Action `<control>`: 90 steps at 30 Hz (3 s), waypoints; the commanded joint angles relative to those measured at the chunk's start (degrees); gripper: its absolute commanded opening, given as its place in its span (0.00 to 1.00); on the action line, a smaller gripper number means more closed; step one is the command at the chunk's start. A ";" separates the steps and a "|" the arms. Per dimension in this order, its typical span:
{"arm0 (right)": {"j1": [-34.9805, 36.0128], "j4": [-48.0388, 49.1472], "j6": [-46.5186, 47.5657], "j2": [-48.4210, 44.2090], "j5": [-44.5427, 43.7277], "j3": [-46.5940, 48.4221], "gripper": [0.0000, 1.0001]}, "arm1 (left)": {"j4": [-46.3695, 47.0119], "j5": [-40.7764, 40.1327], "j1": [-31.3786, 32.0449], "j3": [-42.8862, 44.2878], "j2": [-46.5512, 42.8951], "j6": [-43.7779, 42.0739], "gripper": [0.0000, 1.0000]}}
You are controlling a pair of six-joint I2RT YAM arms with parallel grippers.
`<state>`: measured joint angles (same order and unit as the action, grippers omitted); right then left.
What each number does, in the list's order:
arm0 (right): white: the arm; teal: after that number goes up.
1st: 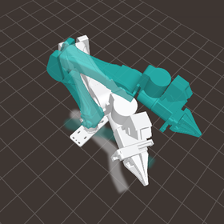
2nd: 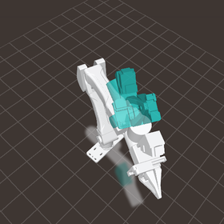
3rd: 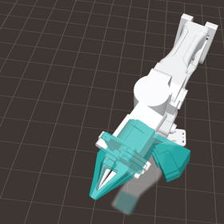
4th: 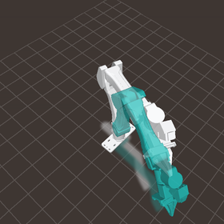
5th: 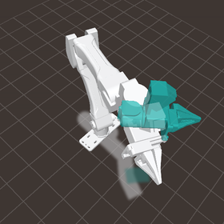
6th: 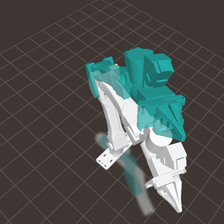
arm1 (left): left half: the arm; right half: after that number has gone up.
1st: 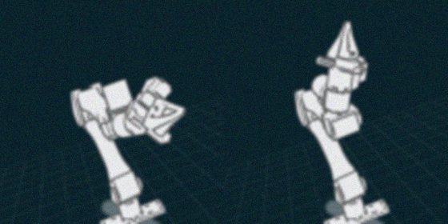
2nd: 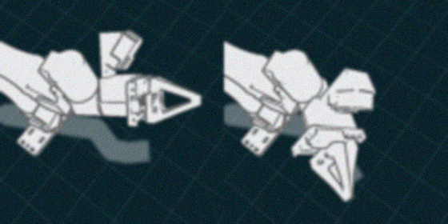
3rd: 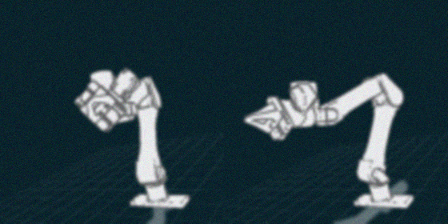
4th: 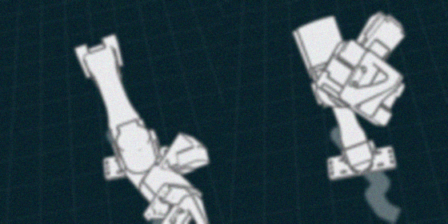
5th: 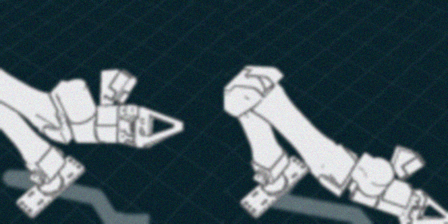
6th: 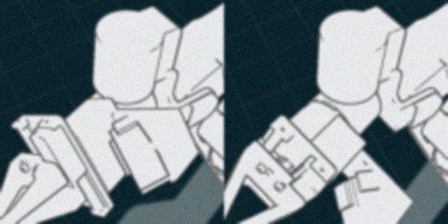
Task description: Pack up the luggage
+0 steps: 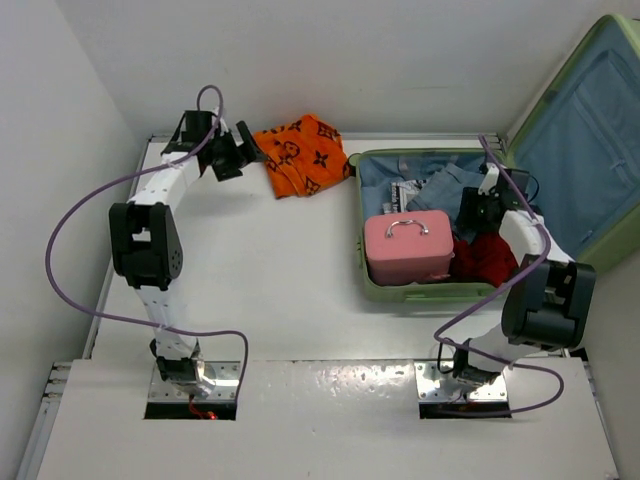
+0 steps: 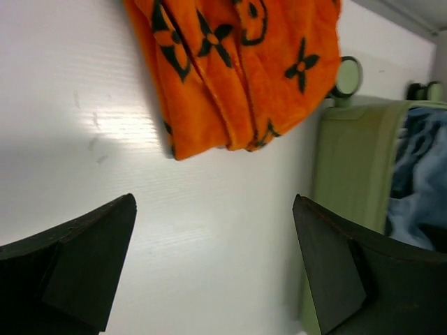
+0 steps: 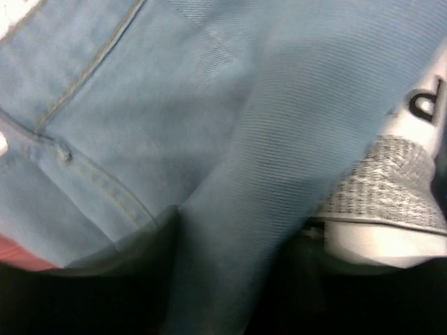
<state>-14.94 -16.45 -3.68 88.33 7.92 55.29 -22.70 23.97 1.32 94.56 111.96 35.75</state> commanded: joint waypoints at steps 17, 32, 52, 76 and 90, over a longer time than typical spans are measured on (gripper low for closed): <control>4.65 5.38 -2.39 -8.70 15.35 8.87 0.92 | 4.24 -21.13 7.10 14.76 17.14 0.04 1.00; 9.58 4.85 -1.24 -11.61 19.32 7.29 0.95 | 8.46 -35.03 17.31 18.81 20.31 -12.10 1.00; 17.30 7.21 -11.77 -8.45 23.89 10.54 0.96 | -9.89 -38.93 18.20 28.41 34.20 -6.24 0.62; 44.55 15.23 -35.43 13.62 4.21 16.26 1.00 | 11.71 2.04 4.65 -17.22 -2.54 26.82 0.00; 44.47 20.40 -61.42 21.60 12.99 15.63 1.00 | 28.23 14.26 4.65 -23.02 -2.54 42.38 0.00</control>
<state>29.41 1.67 -56.64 107.37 19.68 68.34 -1.34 32.77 6.02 72.66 112.60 72.49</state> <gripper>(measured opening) 0.996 0.059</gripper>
